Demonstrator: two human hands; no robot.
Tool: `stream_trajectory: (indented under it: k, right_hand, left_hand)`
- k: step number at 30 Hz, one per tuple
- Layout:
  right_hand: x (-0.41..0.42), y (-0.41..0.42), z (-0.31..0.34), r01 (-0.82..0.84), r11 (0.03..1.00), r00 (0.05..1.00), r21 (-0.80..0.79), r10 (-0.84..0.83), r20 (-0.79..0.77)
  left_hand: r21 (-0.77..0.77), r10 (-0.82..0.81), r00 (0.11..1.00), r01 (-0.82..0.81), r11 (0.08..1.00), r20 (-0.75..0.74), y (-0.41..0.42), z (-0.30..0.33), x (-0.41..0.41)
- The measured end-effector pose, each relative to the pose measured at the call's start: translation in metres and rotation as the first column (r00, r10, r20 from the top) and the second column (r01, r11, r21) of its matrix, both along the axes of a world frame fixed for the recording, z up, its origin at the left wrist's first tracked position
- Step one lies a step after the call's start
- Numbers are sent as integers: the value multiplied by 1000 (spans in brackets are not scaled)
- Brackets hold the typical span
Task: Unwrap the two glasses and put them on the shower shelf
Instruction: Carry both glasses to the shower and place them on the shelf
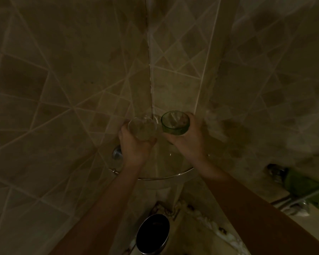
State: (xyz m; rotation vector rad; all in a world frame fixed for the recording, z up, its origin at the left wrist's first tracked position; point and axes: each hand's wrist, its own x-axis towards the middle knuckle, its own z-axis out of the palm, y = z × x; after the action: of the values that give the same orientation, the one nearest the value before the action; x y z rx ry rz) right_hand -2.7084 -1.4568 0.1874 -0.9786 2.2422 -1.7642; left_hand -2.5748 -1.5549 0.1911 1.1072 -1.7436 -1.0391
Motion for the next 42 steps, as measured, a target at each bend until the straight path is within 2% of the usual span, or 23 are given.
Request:
stream_trajectory:
  k: [4,17,21,29,35,42]
  right_hand:
    - [3,-3,-3,15,1000,998,6,-14,-60]
    - [3,-5,-5,-6,1000,1000,-22,6,-3]
    - [3,-8,-7,-12,1000,1000,-2,12,3]
    - [1,-12,-9,-19,1000,1000,24,19,-12]
    - [1,-10,-15,-13,1000,1000,10,13,-7]
    - [1,-5,-17,-37,999,999,23,37,-7]
  left_hand:
    - [18,23,1000,-23,1000,12,3,-2,1]
    - [25,58,993,-56,998,-104,6,-12,2]
    - [29,77,993,-75,997,-92,6,-12,4]
    - [45,86,995,-89,995,54,10,-9,9]
    - [16,19,1000,-19,1000,-2,19,-3,14]
    - [23,25,1000,-25,999,-1,17,1,22]
